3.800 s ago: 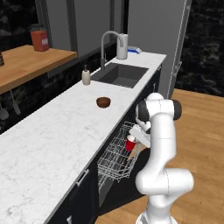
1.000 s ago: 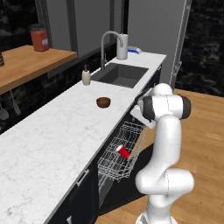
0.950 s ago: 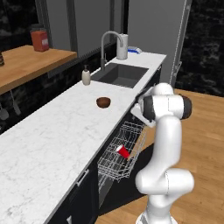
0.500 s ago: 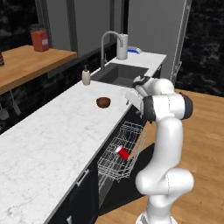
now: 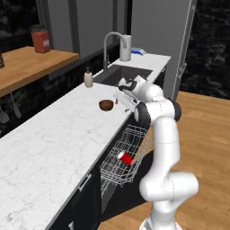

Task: Pick up the cup and bowl from the counter, place them in the dishwasher, and close the dishwasher door.

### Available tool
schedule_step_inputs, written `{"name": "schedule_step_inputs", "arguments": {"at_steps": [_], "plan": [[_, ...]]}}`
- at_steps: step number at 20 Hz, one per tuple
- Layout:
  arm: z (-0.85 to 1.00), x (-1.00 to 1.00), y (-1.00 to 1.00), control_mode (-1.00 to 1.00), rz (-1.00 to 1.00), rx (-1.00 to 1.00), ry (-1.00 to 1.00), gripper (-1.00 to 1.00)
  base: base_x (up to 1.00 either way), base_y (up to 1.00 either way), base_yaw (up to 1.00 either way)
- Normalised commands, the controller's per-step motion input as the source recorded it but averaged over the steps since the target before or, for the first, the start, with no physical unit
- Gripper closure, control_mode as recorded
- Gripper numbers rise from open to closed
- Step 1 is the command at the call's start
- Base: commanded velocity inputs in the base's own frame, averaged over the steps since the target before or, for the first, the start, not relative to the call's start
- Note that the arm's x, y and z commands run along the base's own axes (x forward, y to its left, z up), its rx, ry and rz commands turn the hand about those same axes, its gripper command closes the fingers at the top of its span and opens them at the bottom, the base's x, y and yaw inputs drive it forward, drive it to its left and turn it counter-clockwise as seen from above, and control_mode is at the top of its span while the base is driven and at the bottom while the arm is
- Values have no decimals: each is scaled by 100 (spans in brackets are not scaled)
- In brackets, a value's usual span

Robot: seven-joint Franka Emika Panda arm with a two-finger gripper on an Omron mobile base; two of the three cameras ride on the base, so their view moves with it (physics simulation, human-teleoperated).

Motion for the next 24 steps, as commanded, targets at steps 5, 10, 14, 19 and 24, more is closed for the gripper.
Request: {"name": "schedule_step_inputs", "arguments": {"at_steps": [5, 10, 14, 19, 24], "plan": [[0, 85, 2, -100, -6, 0, 12, -100, 0, 0, 0], [-26, 39, 13, -100, 0, 0, 9, -100, 0, 0, 0], [0, 16, 10, -100, 0, 0, 0, -100, 0, 0, 0], [0, 24, 8, -100, 0, -1, 0, -100, 0, 0, 0], [0, 46, 23, -100, 0, -7, 0, -100, 0, 0, 0]]}}
